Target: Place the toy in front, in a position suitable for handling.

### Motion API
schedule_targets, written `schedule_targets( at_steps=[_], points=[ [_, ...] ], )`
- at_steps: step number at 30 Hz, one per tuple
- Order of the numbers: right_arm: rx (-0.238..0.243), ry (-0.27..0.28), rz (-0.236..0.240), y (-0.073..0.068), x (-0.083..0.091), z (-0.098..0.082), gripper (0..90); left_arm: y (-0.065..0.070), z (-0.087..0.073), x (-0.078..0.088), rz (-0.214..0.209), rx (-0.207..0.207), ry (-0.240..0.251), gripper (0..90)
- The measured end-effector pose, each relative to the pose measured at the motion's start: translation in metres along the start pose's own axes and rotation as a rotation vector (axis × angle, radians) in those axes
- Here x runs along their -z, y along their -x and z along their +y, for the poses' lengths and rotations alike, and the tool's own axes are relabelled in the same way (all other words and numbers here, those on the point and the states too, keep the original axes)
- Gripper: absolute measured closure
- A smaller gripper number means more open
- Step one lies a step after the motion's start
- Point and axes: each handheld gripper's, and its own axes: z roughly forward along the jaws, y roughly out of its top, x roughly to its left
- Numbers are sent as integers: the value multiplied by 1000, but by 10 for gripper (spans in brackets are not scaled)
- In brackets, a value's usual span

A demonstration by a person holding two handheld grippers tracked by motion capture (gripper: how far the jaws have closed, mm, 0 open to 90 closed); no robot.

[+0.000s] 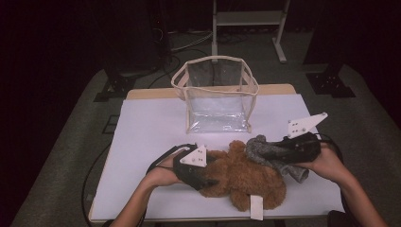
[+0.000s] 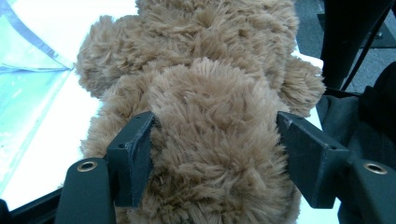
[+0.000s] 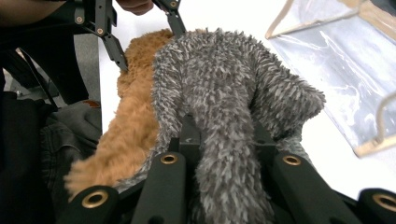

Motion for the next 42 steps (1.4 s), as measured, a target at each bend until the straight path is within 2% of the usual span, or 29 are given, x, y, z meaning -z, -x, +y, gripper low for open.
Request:
schedule_targets(
  at_steps=[3, 6, 14, 19, 22, 27, 30, 32, 35, 40, 42],
  points=[
    [-8, 2, 5, 1, 1, -2, 729, 0, 0, 0, -2, 1, -1, 315],
    [-2, -8, 19, 2, -5, 3, 728, 0, 0, 1, -2, -6, -6, 318],
    [40, -53, 82, 7, -43, 27, 728, 2, 1, 1, -7, -15, -8, 327],
    [56, -78, 100, 8, -62, 38, 728, 2, 0, 2, -6, -17, -6, 328],
    [57, -80, 92, 11, -59, 38, 728, 2, -1, 2, -8, -15, -2, 329],
    [28, -74, 45, 15, -39, 27, 728, 2, -1, 1, -5, -6, 8, 329],
    [35, -83, 31, 9, -26, 25, 728, 0, 0, -1, -1, -10, 11, 329],
    [45, -82, 34, 4, -24, 28, 728, -1, 1, -3, 3, -10, 11, 329],
    [79, -85, 59, -3, -30, 37, 728, -1, 2, -4, 10, -6, 12, 328],
    [127, -128, 95, -11, -55, 46, 728, -2, 0, -1, 17, -7, 7, 324],
    [113, -119, 103, -9, -57, 45, 728, -4, -1, 3, 19, -3, 16, 318]
  ],
)
